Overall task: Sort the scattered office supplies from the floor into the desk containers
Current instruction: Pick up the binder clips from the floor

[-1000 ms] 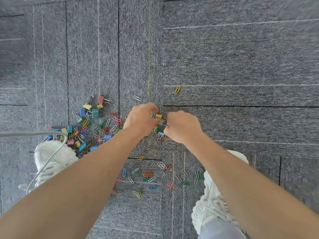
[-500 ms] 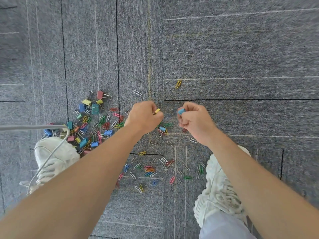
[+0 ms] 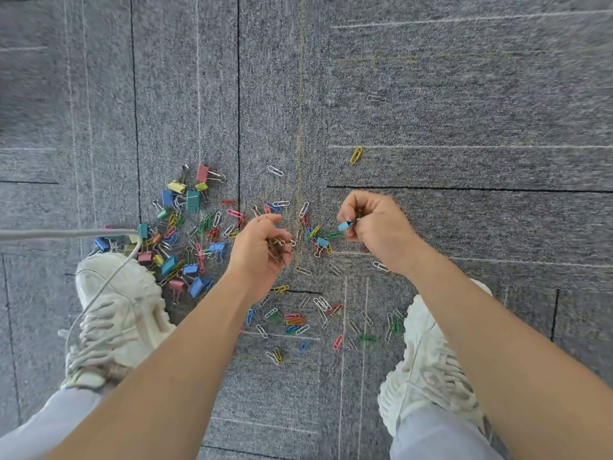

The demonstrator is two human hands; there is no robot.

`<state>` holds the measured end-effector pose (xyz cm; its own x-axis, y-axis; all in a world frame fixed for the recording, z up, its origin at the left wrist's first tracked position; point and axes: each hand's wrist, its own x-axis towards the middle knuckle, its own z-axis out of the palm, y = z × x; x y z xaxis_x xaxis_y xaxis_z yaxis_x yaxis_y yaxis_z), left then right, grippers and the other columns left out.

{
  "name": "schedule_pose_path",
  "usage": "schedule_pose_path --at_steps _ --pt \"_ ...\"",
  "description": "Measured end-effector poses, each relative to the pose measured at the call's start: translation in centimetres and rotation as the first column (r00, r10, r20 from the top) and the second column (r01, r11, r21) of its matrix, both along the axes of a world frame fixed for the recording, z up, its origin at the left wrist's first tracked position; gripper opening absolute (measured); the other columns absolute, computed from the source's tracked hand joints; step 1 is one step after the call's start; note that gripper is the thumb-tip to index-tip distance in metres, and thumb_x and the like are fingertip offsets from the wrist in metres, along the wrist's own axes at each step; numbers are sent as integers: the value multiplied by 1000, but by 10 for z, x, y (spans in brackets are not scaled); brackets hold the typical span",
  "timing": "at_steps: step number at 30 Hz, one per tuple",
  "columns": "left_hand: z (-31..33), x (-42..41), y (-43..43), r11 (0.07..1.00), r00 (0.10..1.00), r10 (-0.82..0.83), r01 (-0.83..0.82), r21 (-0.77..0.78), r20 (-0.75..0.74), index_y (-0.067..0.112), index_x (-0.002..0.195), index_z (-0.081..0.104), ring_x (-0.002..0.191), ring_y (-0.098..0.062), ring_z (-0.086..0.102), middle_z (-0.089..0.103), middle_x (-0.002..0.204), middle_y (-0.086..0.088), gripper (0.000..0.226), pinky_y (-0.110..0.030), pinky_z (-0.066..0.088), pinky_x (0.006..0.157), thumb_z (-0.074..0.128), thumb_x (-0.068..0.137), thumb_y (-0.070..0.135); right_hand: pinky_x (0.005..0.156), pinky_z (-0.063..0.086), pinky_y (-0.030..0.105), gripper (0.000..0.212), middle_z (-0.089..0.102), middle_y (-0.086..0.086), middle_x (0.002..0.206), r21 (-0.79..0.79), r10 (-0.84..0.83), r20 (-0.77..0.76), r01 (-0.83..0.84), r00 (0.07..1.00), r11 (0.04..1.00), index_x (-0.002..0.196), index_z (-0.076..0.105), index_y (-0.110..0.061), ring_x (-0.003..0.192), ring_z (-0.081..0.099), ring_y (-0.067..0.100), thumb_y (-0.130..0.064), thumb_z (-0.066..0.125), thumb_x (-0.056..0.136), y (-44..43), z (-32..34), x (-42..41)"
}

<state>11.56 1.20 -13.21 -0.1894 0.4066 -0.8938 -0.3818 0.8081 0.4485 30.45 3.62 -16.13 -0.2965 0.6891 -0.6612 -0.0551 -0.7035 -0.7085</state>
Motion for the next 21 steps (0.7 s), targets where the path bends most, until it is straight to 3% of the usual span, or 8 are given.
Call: schedule_pose_path --at_steps 4,7,10,12,14,16,19,21 --pt "-2 -4 -5 1000 1000 -5 5 -7 5 10 96 59 65 -18 60 64 80 -6 28 -31 49 60 38 87 -8 66 46 31 36 56 10 68 -151 -45 -209 13 977 988 59 47 -9 66 52 20 21 27 60 1 4 2" --pt "-5 -6 -5 1000 1000 -21 21 -21 0 9 89 61 68 -19 64 67 82 -7 25 -33 51 63 43 88 -9 69 50 38 13 59 14 74 -288 -145 -364 37 920 957 61 47 -7 70 54 27 -1 37 56 0 7 -5" --pt "-8 -9 -4 999 1000 -22 22 -48 -2 9 89 63 62 -16 60 68 82 -7 20 -30 48 58 51 90 -7 60 45 32 7 53 8 70 -358 -166 -385 19 908 933 65 45 -11 64 49 22 -14 40 68 0 9 -16" --pt "-9 -12 -4 997 999 -51 50 -55 -17 8 95 67 58 -12 55 68 80 -5 16 -28 45 57 58 90 -3 53 37 26 21 47 1 64 -283 -20 -195 -36 981 958 68 45 -13 57 40 17 -19 41 88 1 8 -21" --pt "-9 -17 -5 990 988 -138 135 -45 -72 9 102 70 54 -10 52 66 74 -2 15 -26 42 55 61 92 3 53 36 25 27 47 -1 61 -89 277 211 -264 937 960 73 51 -10 53 39 15 -27 53 95 3 6 -21" --pt "-11 -24 -7 969 950 -245 241 -47 -194 12 103 72 53 -11 49 63 70 0 13 -27 38 53 65 93 10 53 37 26 29 57 -3 65 -21 456 550 -534 700 845 81 58 -11 53 47 12 -37 63 92 2 5 -22" --pt "-17 -37 -9 926 825 -367 369 -82 -429 21 89 73 54 -14 44 61 70 1 4 -29 42 57 75 87 24 59 45 28 36 61 -3 73 -56 484 749 -684 453 727 93 56 -18 63 58 14 -51 68 87 -3 12 -30" --pt "-20 -43 -10 908 752 -400 405 -111 -524 24 80 72 54 -13 44 60 69 4 12 -31 44 63 80 80 33 63 45 31 40 60 0 79 -60 442 845 -767 301 638 99 53 -16 74 64 22 -52 68 87 -7 14 -39"
